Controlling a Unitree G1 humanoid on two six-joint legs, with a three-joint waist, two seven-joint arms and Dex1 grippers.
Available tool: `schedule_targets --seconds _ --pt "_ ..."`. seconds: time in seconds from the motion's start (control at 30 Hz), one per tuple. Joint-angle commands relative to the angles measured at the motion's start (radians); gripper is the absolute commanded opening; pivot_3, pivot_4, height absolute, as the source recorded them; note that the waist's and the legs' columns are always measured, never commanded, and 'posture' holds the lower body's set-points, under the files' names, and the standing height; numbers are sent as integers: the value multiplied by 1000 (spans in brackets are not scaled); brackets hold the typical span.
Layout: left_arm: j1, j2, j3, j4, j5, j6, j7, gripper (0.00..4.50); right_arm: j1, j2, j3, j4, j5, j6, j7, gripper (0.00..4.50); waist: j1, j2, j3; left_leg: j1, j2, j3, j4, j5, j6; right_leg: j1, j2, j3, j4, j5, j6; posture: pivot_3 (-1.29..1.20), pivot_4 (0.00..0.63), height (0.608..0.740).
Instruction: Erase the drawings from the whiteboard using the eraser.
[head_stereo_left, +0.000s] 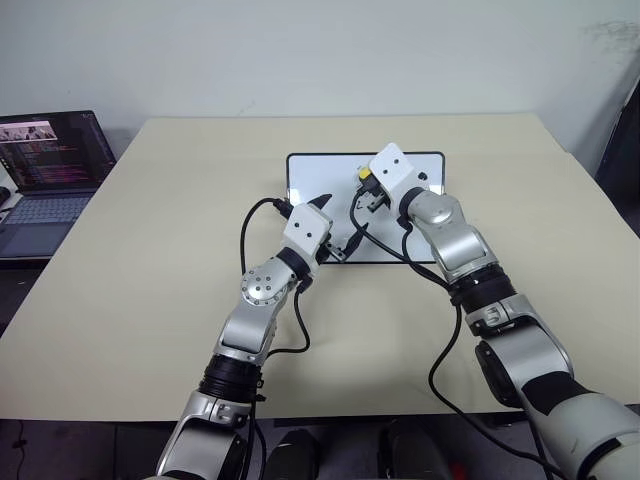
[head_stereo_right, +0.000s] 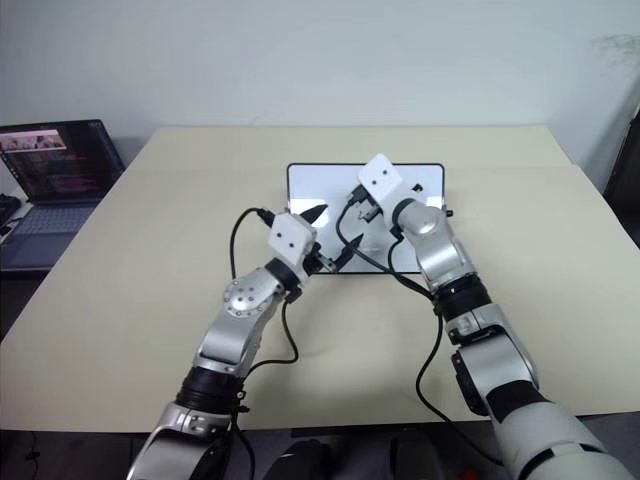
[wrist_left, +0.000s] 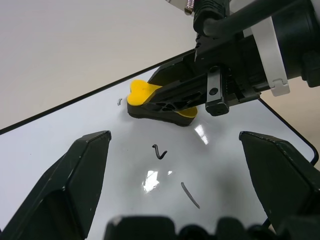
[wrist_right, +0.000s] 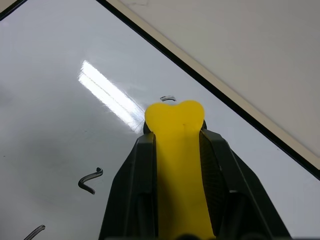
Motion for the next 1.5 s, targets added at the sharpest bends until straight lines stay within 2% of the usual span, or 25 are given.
schedule_targets --seconds 0.03,0.97,1.5 --pt "-19 -2 2 -22 -1 -27 0 4500 6 5 -12 5 -6 20 -10 857 -1 0 0 0 0 0 0 0 0 0 0 0 0 0 0 0 150 740" --pt "1 10 7 -54 2 -9 11 4500 -129 145 -40 140 22 -82 -52 857 -12 0 0 -2 1 1 -1 0 0 -3 0 1 -1 0 0 0 150 740" --pt "5 12 6 -56 -1 -7 19 4500 -122 104 -38 174 -7 -47 -50 857 -6 0 0 -1 0 1 -1 0 0 -3 0 1 0 0 0 0 150 740"
